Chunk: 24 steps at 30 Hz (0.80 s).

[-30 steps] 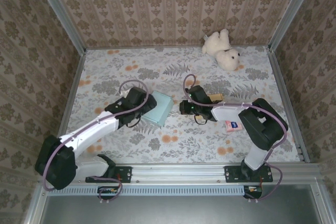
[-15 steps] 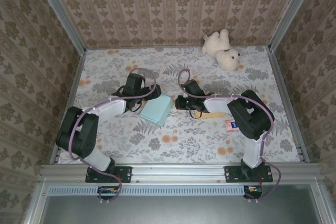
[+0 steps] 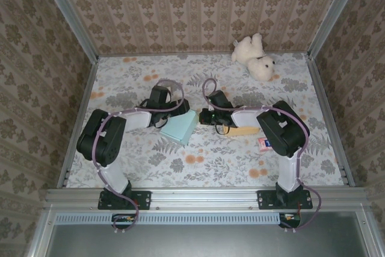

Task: Fold the paper box

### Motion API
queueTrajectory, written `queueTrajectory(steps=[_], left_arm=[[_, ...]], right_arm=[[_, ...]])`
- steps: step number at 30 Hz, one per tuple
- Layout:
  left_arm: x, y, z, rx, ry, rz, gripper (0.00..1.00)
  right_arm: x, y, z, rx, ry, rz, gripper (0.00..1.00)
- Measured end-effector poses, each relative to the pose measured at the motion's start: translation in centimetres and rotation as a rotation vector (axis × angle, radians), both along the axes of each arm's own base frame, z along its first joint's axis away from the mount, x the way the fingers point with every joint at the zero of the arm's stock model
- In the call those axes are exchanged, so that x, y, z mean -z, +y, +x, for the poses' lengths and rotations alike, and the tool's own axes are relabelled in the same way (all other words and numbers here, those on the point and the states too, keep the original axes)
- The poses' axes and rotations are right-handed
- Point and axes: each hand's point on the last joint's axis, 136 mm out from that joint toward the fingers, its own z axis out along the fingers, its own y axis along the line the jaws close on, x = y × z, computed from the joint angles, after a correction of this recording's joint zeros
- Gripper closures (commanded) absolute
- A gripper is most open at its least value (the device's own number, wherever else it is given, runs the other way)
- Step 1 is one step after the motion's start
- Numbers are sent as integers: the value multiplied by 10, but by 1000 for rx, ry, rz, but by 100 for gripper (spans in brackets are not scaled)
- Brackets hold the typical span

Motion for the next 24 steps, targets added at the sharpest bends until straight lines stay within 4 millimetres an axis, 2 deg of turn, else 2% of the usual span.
queueTrajectory(steps=[3,8,18,24], left_arm=[[0,-7,-2,9,-8,-21,16],[10,-18,-2,10,-22,-67,19],[1,-35,15,-52,-105,-248,26],[0,-41,16,-57,-118,-256,26]], right_arm=[[0,1,1,-2,5,8,100],[2,1,3,-7,19,26,100],[0,-9,19,48,5,79,100],[0,-14,24,75,-14,76,100]])
